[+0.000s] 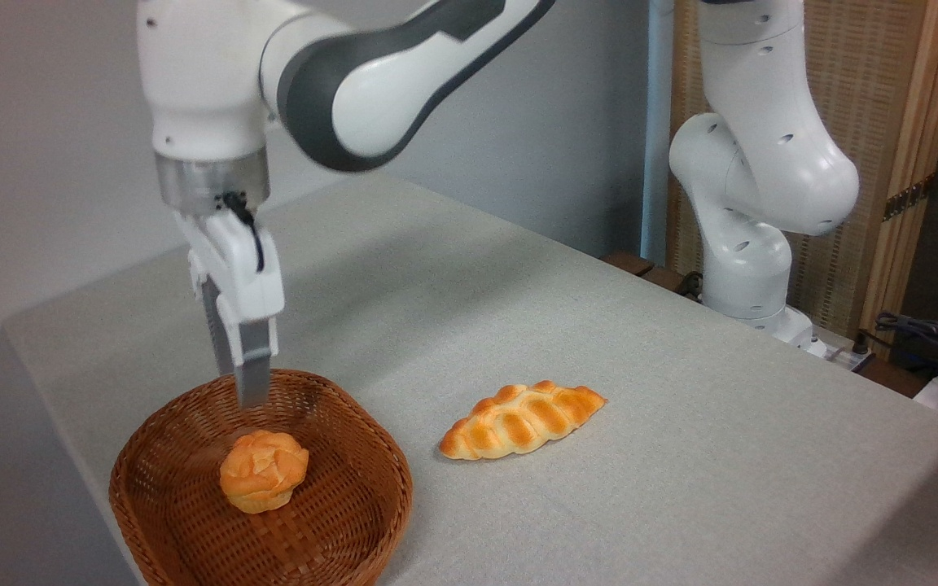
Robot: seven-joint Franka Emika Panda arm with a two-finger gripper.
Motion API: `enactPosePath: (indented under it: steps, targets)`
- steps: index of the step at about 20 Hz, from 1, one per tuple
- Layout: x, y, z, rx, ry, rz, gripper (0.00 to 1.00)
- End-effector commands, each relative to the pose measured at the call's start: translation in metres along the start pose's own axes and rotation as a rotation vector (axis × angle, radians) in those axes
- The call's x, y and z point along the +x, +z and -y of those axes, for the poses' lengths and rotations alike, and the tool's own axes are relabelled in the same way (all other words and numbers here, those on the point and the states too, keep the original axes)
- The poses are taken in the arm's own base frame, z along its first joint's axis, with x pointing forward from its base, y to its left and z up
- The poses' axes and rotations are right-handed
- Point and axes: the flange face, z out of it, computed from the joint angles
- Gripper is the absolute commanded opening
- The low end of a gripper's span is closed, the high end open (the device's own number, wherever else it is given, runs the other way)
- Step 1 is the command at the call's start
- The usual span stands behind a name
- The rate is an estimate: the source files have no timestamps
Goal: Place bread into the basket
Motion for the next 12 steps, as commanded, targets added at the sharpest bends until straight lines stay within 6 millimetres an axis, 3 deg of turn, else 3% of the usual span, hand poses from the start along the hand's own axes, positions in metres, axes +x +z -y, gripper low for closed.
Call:
enactPosePath:
  steps: [1,5,9,12]
  targets:
    - [-0.038,-0.061,-0.014,-0.066,-0.024,0.052,1.0]
    - [-0.08,-0.102,-0.015,-0.109,-0.075,0.107,1.0]
    - [-0.091,-0.118,-0.013,-0.109,-0.091,0.123,1.0]
    - [-0.109,-0.134,0.007,-0.086,-0.13,0.099,1.0]
